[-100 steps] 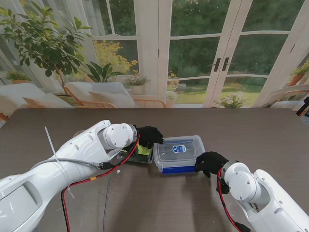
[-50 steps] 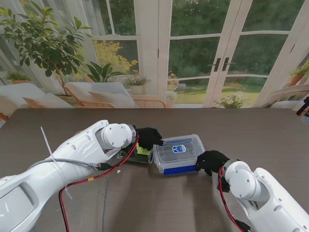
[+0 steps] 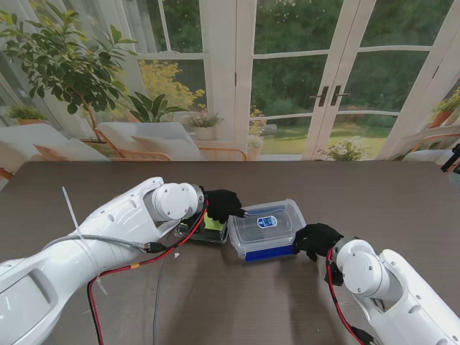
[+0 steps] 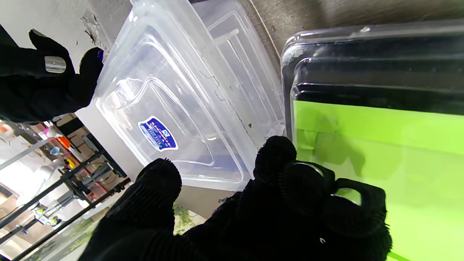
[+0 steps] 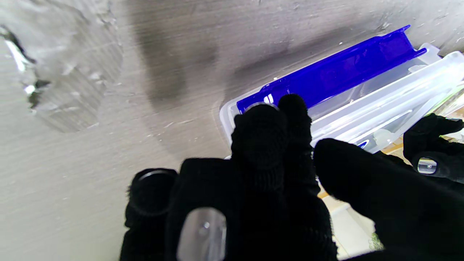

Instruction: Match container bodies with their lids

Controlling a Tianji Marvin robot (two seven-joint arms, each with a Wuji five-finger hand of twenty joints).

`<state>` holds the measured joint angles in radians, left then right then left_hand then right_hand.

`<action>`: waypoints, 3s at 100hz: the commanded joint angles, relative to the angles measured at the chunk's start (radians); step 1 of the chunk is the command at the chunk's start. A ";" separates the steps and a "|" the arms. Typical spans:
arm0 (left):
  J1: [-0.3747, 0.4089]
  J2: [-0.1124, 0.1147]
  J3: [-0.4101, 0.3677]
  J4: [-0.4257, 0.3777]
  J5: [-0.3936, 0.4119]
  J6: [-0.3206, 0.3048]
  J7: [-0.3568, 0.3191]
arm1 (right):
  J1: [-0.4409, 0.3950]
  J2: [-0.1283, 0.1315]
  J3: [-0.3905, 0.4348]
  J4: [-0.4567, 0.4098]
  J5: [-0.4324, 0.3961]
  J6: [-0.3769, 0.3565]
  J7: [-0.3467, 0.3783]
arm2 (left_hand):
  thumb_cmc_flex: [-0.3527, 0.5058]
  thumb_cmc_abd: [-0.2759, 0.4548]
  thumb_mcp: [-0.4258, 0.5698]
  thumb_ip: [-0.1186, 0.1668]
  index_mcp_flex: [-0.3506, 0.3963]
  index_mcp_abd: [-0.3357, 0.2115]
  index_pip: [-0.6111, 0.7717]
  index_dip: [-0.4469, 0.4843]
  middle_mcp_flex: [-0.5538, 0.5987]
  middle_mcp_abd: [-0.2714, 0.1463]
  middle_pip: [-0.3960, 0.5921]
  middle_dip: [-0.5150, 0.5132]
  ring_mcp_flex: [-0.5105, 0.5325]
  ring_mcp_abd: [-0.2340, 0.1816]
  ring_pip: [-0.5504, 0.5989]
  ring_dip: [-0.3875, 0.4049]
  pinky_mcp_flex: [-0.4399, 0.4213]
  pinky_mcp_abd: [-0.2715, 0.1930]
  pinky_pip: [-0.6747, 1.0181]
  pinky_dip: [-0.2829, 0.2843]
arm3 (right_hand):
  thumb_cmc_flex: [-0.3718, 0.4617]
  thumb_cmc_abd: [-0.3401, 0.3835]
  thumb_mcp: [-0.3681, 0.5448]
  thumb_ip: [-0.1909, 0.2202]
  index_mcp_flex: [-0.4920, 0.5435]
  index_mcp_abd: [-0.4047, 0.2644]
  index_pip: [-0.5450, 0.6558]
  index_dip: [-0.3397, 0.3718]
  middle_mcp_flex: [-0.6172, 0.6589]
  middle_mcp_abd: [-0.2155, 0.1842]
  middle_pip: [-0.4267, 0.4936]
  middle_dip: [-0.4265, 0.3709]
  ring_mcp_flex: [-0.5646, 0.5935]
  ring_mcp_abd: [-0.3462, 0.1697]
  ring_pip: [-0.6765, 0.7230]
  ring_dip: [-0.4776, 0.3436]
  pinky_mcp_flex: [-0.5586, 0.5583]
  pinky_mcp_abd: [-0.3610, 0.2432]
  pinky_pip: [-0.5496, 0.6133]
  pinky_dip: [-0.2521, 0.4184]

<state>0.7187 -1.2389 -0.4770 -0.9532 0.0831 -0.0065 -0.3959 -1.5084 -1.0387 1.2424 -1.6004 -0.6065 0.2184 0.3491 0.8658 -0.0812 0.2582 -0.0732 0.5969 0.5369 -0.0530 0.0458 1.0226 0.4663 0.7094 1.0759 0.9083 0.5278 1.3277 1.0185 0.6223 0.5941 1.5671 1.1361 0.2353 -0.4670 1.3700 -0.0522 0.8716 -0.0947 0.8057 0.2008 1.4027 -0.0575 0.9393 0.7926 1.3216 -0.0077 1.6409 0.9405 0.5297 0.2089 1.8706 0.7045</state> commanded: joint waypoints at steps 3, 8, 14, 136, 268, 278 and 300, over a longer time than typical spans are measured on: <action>-0.001 -0.017 0.007 -0.017 -0.008 -0.012 -0.025 | -0.004 -0.003 0.000 0.021 -0.007 0.010 0.012 | 0.016 0.021 -0.030 0.022 0.087 -0.140 0.099 0.031 -0.012 -0.010 -0.006 0.011 0.038 0.022 0.012 0.000 0.025 -0.047 0.063 -0.008 | -0.029 0.024 0.013 0.022 -0.141 0.160 -0.151 0.018 0.047 0.068 0.037 -0.010 -0.006 -0.034 0.039 0.002 0.641 0.029 0.044 -0.009; -0.003 -0.020 0.011 -0.015 -0.011 -0.017 -0.026 | -0.002 -0.003 0.002 0.023 -0.008 0.011 0.012 | 0.016 0.022 -0.031 0.022 0.088 -0.142 0.100 0.031 -0.011 -0.010 -0.004 0.012 0.038 0.022 0.013 0.000 0.025 -0.046 0.064 -0.008 | -0.028 0.025 0.013 0.022 -0.140 0.161 -0.151 0.019 0.047 0.069 0.036 -0.011 -0.007 -0.031 0.039 0.002 0.641 0.029 0.044 -0.009; -0.006 -0.024 0.015 -0.011 -0.016 -0.023 -0.026 | -0.001 -0.003 0.004 0.026 -0.009 0.014 0.011 | 0.016 0.023 -0.033 0.022 0.089 -0.144 0.100 0.031 -0.011 -0.011 -0.003 0.012 0.038 0.021 0.014 0.000 0.026 -0.046 0.065 -0.009 | -0.028 0.024 0.013 0.022 -0.140 0.163 -0.150 0.019 0.047 0.070 0.036 -0.011 -0.006 -0.036 0.038 0.002 0.641 0.029 0.044 -0.009; 0.007 -0.012 0.046 -0.088 -0.048 -0.030 -0.065 | 0.066 -0.006 -0.003 0.115 -0.013 0.041 -0.003 | 0.023 0.023 -0.040 0.022 0.132 -0.118 0.113 0.038 0.007 -0.007 0.002 0.017 0.051 0.028 0.024 -0.004 0.038 -0.041 0.075 -0.014 | -0.023 0.024 0.013 0.021 -0.156 0.167 -0.144 0.026 0.047 0.079 0.034 -0.013 -0.007 -0.030 0.040 0.003 0.641 0.029 0.044 -0.009; 0.179 0.082 -0.073 -0.345 -0.010 0.034 -0.056 | 0.124 -0.001 -0.006 0.156 -0.032 0.009 0.018 | 0.034 0.030 -0.059 0.023 0.138 -0.110 0.114 0.040 0.009 -0.004 -0.006 0.017 0.049 0.035 0.019 -0.005 0.028 -0.036 0.066 -0.013 | -0.023 0.024 0.011 0.017 -0.159 0.159 -0.139 0.029 0.046 0.076 0.024 -0.015 -0.007 -0.022 0.031 -0.003 0.639 0.042 0.032 -0.012; 0.190 0.090 -0.096 -0.368 0.008 0.044 -0.052 | 0.124 -0.001 -0.007 0.158 -0.032 0.006 0.017 | 0.034 0.031 -0.061 0.023 0.134 -0.115 0.112 0.039 0.007 -0.004 -0.007 0.016 0.049 0.035 0.019 -0.004 0.028 -0.035 0.065 -0.012 | -0.024 0.024 0.010 0.017 -0.160 0.158 -0.140 0.029 0.046 0.075 0.024 -0.014 -0.007 -0.020 0.032 -0.003 0.639 0.042 0.032 -0.012; 0.193 0.105 -0.149 -0.406 0.092 0.099 -0.031 | 0.123 0.001 -0.007 0.155 -0.031 0.005 0.026 | 0.026 0.033 -0.068 0.024 0.099 -0.124 0.099 0.035 -0.001 -0.008 -0.012 0.014 0.048 0.025 0.015 -0.007 0.037 -0.041 0.069 -0.015 | -0.025 0.027 0.009 0.017 -0.160 0.158 -0.140 0.029 0.046 0.076 0.024 -0.013 -0.007 -0.025 0.032 -0.002 0.639 0.042 0.032 -0.012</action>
<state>0.9282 -1.1404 -0.6150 -1.3516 0.1796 0.0682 -0.4134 -1.3822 -1.0380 1.2378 -1.4413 -0.6374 0.2274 0.3543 0.8684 -0.0812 0.2170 -0.0732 0.7163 0.4277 0.0500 0.0817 1.0235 0.4453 0.7043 1.0769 0.9297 0.5235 1.3276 1.0180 0.6364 0.5943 1.5702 1.1319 0.2358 -0.4669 1.3699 -0.0522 0.7518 0.0707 0.6704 0.2100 1.4027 -0.0542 0.9402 0.7909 1.3214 -0.0038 1.6413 0.9404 0.5297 0.2109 1.8703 0.7042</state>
